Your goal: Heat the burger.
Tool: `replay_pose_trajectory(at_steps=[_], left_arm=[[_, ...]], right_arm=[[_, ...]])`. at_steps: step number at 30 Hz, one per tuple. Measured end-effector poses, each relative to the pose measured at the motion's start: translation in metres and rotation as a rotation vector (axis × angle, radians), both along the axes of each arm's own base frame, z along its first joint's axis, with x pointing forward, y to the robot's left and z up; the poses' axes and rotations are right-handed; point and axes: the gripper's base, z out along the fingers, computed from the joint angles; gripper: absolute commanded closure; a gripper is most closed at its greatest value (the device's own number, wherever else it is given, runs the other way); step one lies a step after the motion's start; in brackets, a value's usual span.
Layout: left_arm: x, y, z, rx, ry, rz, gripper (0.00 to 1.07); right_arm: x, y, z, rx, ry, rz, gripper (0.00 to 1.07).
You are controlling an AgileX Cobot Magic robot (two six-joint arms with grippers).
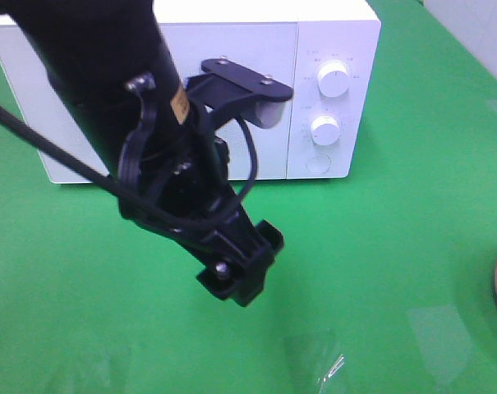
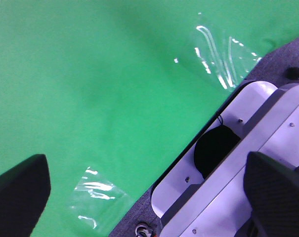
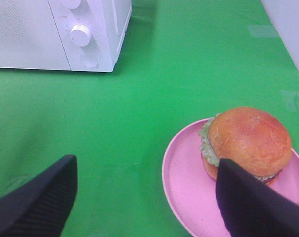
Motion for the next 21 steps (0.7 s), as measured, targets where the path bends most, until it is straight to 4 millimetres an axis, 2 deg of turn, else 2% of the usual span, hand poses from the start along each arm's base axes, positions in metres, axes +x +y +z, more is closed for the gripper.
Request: replay_pose_trajectory(at_steps=[1,2,3,5,6,7,10,12,13,14,15,16,19,20,21], left_arm=[[0.0,0.0,0.0,0.0,0.0,0.0,0.07],[0.01,0.012,0.005,0.0,0.002,0.047,0.08],[0.01,0.012,0.005,0.0,0.002,0.047,0.08],[0.035,0.047,0.02,-0.021,-0.007,0.177,0.08],[0.035,0.047,0.02,-0.021,-0.007,0.177,0.08],[0.044,0.066,0.028,-0.025,-0.013,0.236,0.08],[0.047,0.074,0.032,-0.026,-0.016,0.257,0.08],[0.06,0.117,0.048,-0.027,-0.029,0.368,0.08],[0.06,0.117,0.048,-0.027,-0.029,0.368,0.08],[0.063,0.141,0.057,-0.024,-0.034,0.43,0.08],[0.063,0.141,0.057,-0.024,-0.034,0.43,0.08],[0.065,0.163,0.065,-0.028,-0.05,0.484,0.08],[0.065,0.175,0.07,-0.034,-0.064,0.516,0.08],[0.063,0.195,0.078,-0.044,-0.092,0.568,0.08],[0.063,0.195,0.078,-0.044,-0.092,0.568,0.08]], right_arm=[[0.0,0.0,0.0,0.0,0.0,0.0,0.31],[0.0,0.0,0.0,0.0,0.0,0.0,0.31],[0.0,0.0,0.0,0.0,0.0,0.0,0.31],[0.0,0.0,0.0,0.0,0.0,0.0,0.31],[0.0,0.0,0.0,0.0,0.0,0.0,0.31],[0.0,0.0,0.0,0.0,0.0,0.0,0.31],[0.0,0.0,0.0,0.0,0.0,0.0,0.31],[0.0,0.0,0.0,0.0,0.0,0.0,0.31],[0.0,0.0,0.0,0.0,0.0,0.0,0.31],[0.0,0.0,0.0,0.0,0.0,0.0,0.31],[0.0,0.0,0.0,0.0,0.0,0.0,0.31],[0.0,0.0,0.0,0.0,0.0,0.0,0.31],[0.0,0.0,0.0,0.0,0.0,0.0,0.31],[0.0,0.0,0.0,0.0,0.0,0.0,0.31],[0.0,0.0,0.0,0.0,0.0,0.0,0.31]])
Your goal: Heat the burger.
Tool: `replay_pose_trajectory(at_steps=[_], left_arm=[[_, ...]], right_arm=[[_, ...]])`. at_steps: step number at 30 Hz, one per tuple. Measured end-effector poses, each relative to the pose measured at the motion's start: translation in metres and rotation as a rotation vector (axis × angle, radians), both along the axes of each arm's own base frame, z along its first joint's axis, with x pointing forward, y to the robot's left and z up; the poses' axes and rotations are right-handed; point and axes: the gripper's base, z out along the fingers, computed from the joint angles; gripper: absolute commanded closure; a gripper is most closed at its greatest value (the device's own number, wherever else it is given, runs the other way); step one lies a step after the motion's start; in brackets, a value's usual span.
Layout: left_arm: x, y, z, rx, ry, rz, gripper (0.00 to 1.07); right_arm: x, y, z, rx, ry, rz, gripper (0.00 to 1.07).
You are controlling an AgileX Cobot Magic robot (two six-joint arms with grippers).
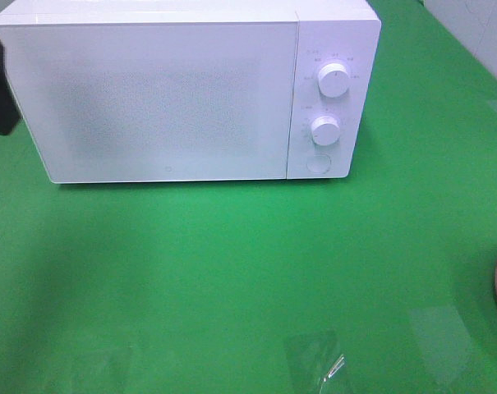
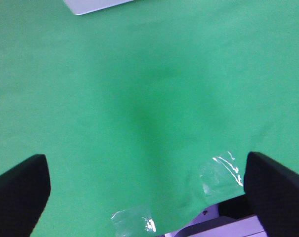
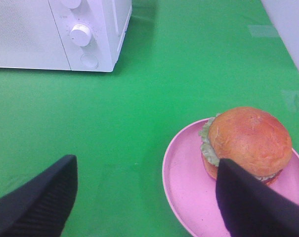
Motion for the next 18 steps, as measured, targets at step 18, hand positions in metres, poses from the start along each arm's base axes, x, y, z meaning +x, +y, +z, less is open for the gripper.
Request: replay_pose_trajectory(at_steps=[18], left_arm=[[-0.141,0.065,-0.033,0.004,-0.165,0.161,0.08]], right_arm=[[0.0,0.0,0.0,0.0,0.0,0.0,0.31]])
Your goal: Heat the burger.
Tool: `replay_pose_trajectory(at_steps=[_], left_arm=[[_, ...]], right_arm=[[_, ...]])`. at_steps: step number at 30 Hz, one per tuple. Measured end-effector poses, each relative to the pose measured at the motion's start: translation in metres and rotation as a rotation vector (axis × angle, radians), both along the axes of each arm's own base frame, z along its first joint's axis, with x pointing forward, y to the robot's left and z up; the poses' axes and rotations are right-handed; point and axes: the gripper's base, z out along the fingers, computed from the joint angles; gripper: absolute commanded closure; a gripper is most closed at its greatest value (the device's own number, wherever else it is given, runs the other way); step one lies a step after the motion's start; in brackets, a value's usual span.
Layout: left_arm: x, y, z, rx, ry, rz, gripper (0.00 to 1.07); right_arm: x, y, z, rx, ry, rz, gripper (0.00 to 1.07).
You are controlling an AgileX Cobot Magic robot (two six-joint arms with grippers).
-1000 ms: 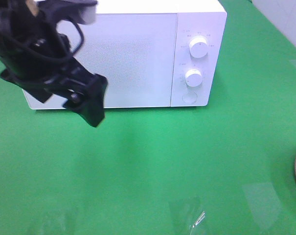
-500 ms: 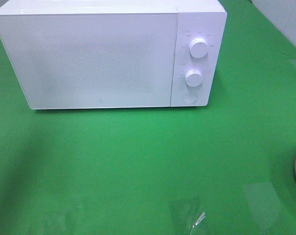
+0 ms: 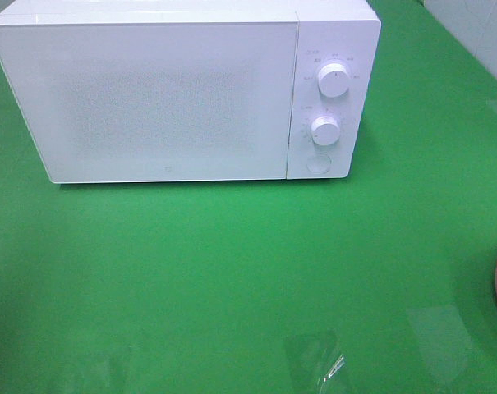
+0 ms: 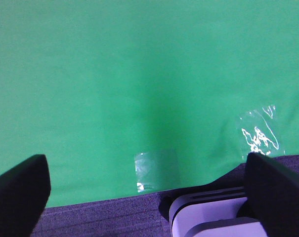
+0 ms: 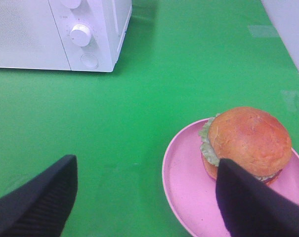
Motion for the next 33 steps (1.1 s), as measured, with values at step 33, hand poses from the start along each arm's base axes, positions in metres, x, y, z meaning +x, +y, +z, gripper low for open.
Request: replay_pose_trajectory(at_steps=[33], left_arm=[[-0.12,0.008,-0.026,-0.021,-0.613,0.045,0.09]], right_arm=[[0.0,0.0,0.0,0.0,0.0,0.0,0.32]])
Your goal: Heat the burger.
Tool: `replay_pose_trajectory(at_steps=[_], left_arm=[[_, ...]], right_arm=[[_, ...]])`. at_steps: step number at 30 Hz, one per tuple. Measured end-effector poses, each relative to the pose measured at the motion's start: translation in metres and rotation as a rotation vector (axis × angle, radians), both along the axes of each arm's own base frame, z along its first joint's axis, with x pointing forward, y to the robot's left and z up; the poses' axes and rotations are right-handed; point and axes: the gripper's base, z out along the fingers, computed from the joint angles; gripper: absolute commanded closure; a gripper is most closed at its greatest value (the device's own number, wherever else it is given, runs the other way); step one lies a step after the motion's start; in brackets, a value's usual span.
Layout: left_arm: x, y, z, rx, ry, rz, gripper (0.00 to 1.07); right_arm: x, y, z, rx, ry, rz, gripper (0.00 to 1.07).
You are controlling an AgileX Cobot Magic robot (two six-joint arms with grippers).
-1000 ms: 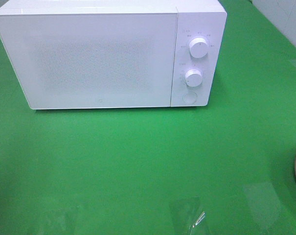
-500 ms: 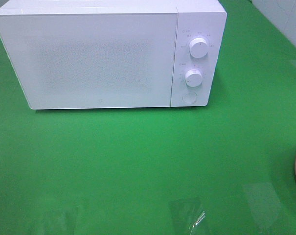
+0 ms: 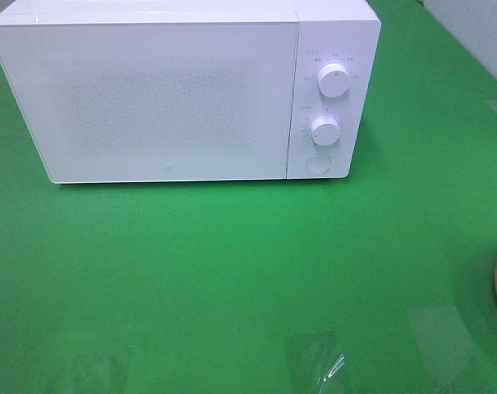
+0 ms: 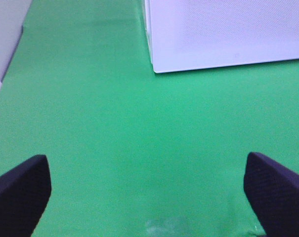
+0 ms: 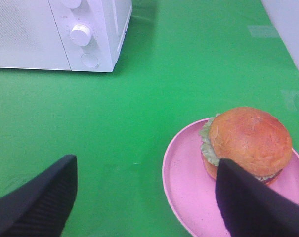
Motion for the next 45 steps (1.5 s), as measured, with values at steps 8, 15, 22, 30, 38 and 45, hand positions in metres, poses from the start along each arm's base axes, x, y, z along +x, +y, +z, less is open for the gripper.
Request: replay_pose_trajectory(at_steps=[8,15,22,30,38,45], left_arm=[[-0.0009,-0.0002,0.0,0.0,-0.007,0.032,0.09],[-0.0009,-0.0002,0.0,0.0,-0.007,0.032,0.09],[-0.0009,-0.0002,0.0,0.0,-0.007,0.032,0.09],[-0.0009,-0.0002,0.0,0.0,-0.007,0.032,0.09],[-0.0009,-0.0002,0.0,0.0,-0.007,0.032,0.09],[-0.0009,-0.0002,0.0,0.0,-0.007,0.032,0.09]], right_arm=[[0.0,0.0,0.0,0.0,0.0,0.0,0.32],[0.0,0.0,0.0,0.0,0.0,0.0,0.32],[0.0,0.0,0.0,0.0,0.0,0.0,0.32],[0.0,0.0,0.0,0.0,0.0,0.0,0.32],[0.0,0.0,0.0,0.0,0.0,0.0,0.32],[0.0,0.0,0.0,0.0,0.0,0.0,0.32]])
